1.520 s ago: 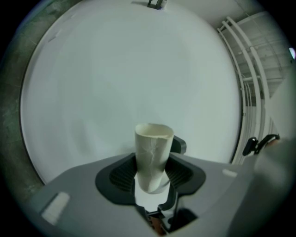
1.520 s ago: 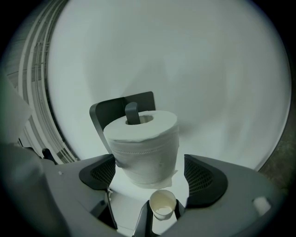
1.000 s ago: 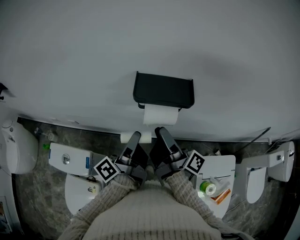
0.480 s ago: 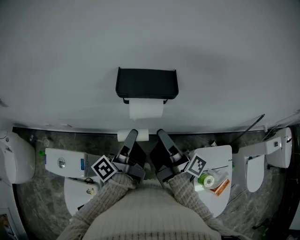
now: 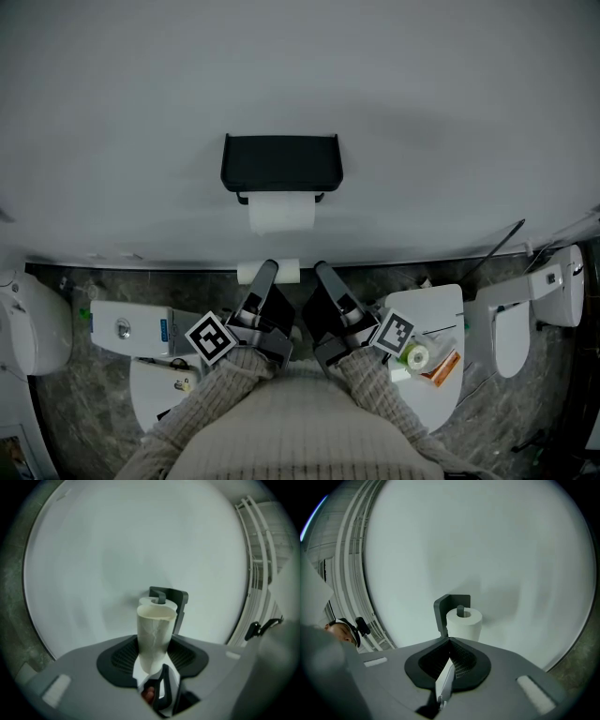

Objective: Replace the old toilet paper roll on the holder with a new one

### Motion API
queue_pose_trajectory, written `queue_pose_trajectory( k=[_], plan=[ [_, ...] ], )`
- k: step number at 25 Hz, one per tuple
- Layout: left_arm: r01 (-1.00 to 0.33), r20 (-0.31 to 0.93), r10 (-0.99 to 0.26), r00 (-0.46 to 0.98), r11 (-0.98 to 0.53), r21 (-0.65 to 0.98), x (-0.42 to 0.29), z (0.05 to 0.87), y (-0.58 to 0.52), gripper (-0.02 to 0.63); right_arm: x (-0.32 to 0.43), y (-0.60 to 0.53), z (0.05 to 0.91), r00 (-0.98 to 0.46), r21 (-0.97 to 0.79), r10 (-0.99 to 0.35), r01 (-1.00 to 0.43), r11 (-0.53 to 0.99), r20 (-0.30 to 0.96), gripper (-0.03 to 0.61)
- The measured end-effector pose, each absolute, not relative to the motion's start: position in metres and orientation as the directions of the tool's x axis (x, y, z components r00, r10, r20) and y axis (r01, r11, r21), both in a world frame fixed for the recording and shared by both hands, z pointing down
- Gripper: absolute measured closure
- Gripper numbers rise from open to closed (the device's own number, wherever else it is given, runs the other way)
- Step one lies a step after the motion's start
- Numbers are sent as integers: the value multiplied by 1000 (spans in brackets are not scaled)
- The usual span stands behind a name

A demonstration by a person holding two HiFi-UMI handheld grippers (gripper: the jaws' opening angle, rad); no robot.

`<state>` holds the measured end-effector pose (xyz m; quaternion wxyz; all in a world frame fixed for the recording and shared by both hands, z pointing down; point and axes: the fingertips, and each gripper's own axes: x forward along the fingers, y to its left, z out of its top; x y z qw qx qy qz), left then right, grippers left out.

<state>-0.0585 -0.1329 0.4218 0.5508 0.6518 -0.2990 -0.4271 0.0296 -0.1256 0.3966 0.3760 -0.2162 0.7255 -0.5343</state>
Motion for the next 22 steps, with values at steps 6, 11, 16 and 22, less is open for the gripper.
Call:
queue_pose_trajectory(
  k=[6, 11, 16, 22],
  plan=[
    [79, -223, -865, 449, -210, 975, -61, 424, -128, 434, 25, -122, 397, -644, -940, -702, 83, 331, -304, 578],
    [70, -234, -862, 450, -227, 971, -64, 418, -126, 434, 22, -123, 396, -648, -943, -703, 76, 323, -293, 578],
    [70, -233, -859, 456, -226, 972, -64, 418, -128, 434, 17, -126, 396, -659, -945, -697, 66, 321, -283, 578],
    [77, -231, -858, 458, -220, 972, -64, 419, -131, 434, 17, -131, 397, -661, -947, -699, 58, 317, -274, 578]
  ],
)
